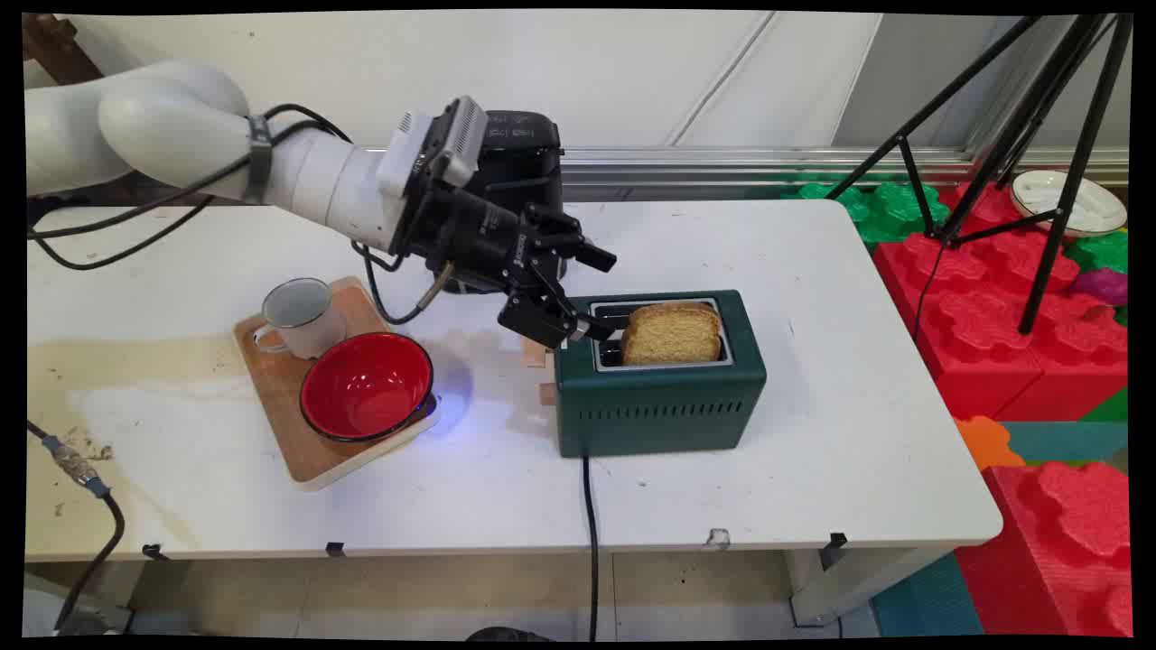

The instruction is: Press the toaster switch

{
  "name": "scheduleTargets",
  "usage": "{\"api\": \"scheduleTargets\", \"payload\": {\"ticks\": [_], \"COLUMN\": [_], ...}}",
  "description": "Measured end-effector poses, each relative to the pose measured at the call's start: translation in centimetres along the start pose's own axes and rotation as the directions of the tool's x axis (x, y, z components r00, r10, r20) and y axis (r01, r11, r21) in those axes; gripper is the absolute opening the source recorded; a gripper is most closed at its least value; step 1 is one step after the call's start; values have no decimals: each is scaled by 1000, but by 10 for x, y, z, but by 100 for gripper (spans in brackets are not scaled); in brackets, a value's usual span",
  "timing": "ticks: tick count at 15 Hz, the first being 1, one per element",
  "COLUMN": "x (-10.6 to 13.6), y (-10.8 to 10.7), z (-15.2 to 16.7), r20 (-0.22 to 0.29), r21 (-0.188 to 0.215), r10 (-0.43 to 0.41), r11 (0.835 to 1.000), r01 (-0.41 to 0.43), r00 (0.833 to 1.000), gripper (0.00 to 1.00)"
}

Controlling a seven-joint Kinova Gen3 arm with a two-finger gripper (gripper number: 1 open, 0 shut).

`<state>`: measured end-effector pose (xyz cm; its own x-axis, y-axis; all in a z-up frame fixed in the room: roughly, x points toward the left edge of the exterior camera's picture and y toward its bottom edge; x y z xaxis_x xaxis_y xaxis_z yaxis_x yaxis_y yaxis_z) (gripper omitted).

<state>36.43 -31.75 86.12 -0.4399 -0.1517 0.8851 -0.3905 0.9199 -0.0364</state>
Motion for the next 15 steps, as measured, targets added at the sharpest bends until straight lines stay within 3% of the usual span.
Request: {"api": "scheduleTargets", "payload": {"ticks": [5, 15], "x": [0, -26], "y": [3, 9], "z": [-26, -67], "r20": [8, 89], "r21": [16, 25], "r10": [31, 56], "r11": [999, 998], "r01": [-31, -58], "r00": [999, 994], "gripper": [100, 100]}}
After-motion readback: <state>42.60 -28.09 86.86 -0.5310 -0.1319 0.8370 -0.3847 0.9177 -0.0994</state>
